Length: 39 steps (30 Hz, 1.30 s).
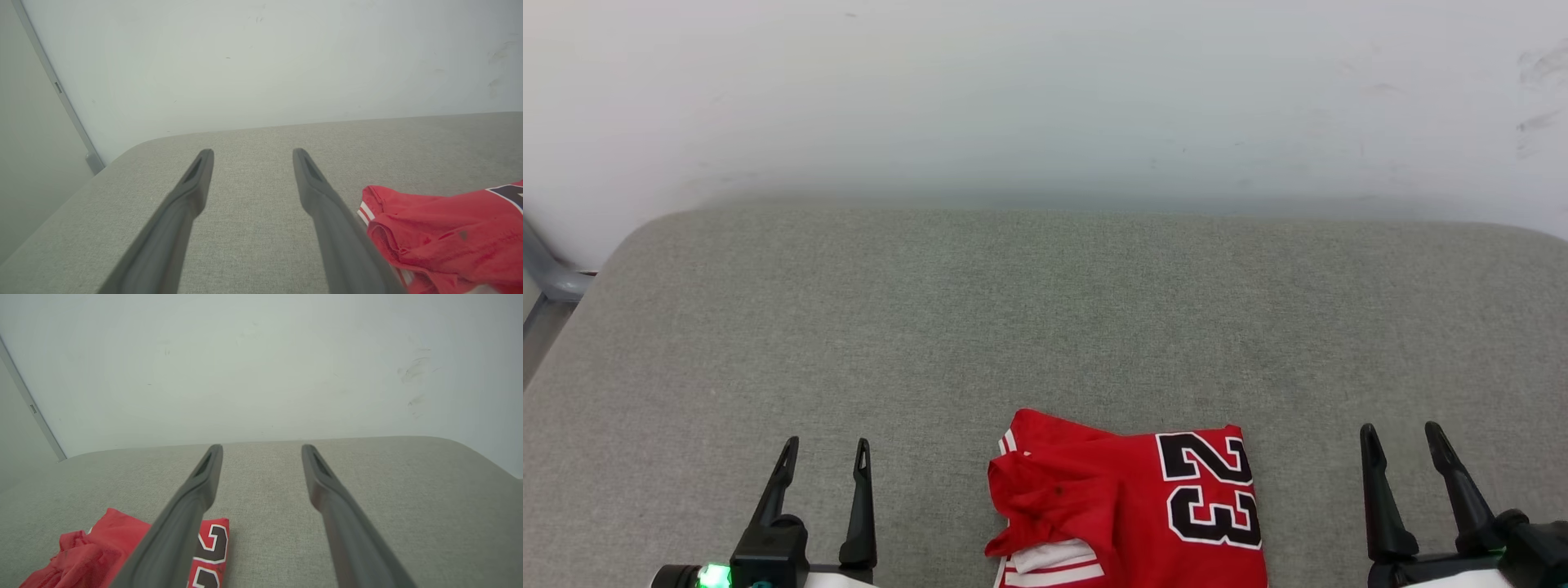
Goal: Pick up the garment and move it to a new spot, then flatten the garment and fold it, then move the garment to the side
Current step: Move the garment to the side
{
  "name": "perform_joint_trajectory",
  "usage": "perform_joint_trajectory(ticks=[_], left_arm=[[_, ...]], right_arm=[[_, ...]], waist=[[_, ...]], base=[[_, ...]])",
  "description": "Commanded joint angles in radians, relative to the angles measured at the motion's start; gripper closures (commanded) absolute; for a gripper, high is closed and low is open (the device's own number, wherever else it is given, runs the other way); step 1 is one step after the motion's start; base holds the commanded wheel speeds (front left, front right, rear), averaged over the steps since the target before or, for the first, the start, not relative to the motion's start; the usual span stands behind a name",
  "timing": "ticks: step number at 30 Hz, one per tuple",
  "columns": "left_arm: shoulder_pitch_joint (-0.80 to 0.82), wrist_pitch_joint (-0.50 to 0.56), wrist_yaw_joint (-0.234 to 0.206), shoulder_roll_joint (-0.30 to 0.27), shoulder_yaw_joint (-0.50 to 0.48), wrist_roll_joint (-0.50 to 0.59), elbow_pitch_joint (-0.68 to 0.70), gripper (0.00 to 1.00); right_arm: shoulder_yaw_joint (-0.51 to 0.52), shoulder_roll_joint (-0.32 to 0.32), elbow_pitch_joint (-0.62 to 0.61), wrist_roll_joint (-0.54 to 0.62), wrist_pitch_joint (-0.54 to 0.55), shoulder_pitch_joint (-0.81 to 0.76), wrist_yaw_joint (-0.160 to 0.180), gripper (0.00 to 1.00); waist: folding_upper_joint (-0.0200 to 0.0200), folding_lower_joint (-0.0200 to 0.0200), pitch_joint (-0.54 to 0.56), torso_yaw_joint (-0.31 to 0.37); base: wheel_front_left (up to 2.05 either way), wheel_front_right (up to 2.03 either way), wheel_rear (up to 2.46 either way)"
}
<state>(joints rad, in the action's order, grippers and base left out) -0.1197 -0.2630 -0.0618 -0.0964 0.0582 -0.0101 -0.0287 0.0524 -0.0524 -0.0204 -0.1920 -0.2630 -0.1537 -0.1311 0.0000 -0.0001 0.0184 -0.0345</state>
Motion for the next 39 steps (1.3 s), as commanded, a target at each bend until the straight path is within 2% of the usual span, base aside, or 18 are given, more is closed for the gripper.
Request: perform_joint_trajectory(ticks=[1,5,8,12,16,20,21,24,28,31,39], left_arm=[[-0.011,-0.002,-0.004,-0.004,0.001,-0.001,0.002,0.00],[-0.005,-0.002,-0.007,-0.001,0.004,-0.002,0.004,0.00],[-0.001,-0.002,-0.007,-0.001,0.007,-0.003,0.006,0.00],[-0.006,-0.002,-0.010,0.000,0.009,-0.002,0.012,0.00],[-0.011,-0.002,-0.015,0.002,0.009,-0.004,0.011,0.00],[0.000,-0.002,-0.018,0.004,0.010,-0.005,0.009,0.00],[0.013,-0.002,-0.017,0.006,0.013,-0.006,0.009,0.00],[0.026,-0.002,-0.019,0.008,0.015,-0.007,0.008,0.00],[0.043,-0.002,-0.020,0.013,0.022,-0.009,0.009,0.00],[0.055,-0.002,-0.020,0.017,0.026,-0.011,0.010,0.00],[0.093,-0.002,-0.014,0.022,0.036,-0.009,0.004,0.00]], right_arm=[[0.000,0.004,0.002,0.008,-0.002,0.008,0.001,0.00],[-0.008,-0.003,-0.002,0.034,-0.002,0.066,0.001,0.00],[-0.019,-0.045,0.003,0.027,0.015,0.136,0.001,0.00],[-0.068,-0.119,-0.011,-0.005,0.122,0.245,0.001,0.00],[-0.157,-0.199,-0.035,-0.085,0.303,0.338,0.001,0.00],[-0.247,-0.271,-0.033,-0.182,0.530,0.387,0.001,0.00],[-0.320,-0.326,-0.031,-0.237,0.675,0.410,0.001,0.00],[-0.378,-0.374,-0.016,-0.277,0.789,0.411,0.001,0.00],[-0.427,-0.409,0.020,-0.337,0.906,0.393,0.001,0.00],[-0.448,-0.420,0.048,-0.371,0.955,0.384,0.001,0.00],[-0.483,-0.405,0.149,-0.401,0.971,0.384,0.001,0.00]], waist=[[0.0000,0.0001,0.000,-0.002],[0.0000,0.0001,-0.003,-0.008],[0.0000,0.0001,-0.006,-0.013],[0.0000,0.0001,-0.009,-0.022],[0.0000,0.0001,-0.015,-0.032],[0.0000,0.0001,-0.027,-0.039],[0.0000,0.0001,-0.041,-0.046],[0.0000,0.0001,-0.054,-0.052],[0.0000,0.0001,-0.077,-0.065],[0.0000,0.0001,-0.097,-0.075],[0.0000,0.0001,-0.152,-0.108]], base=[[0.00,0.00,0.00],[0.00,0.00,0.00],[0.00,0.00,0.00],[0.00,0.00,0.00],[0.00,0.00,0.00],[0.00,0.00,0.00],[0.00,0.00,0.00],[0.00,0.00,0.00],[0.00,0.00,0.00],[0.00,0.00,0.00],[0.00,0.00,0.00]])
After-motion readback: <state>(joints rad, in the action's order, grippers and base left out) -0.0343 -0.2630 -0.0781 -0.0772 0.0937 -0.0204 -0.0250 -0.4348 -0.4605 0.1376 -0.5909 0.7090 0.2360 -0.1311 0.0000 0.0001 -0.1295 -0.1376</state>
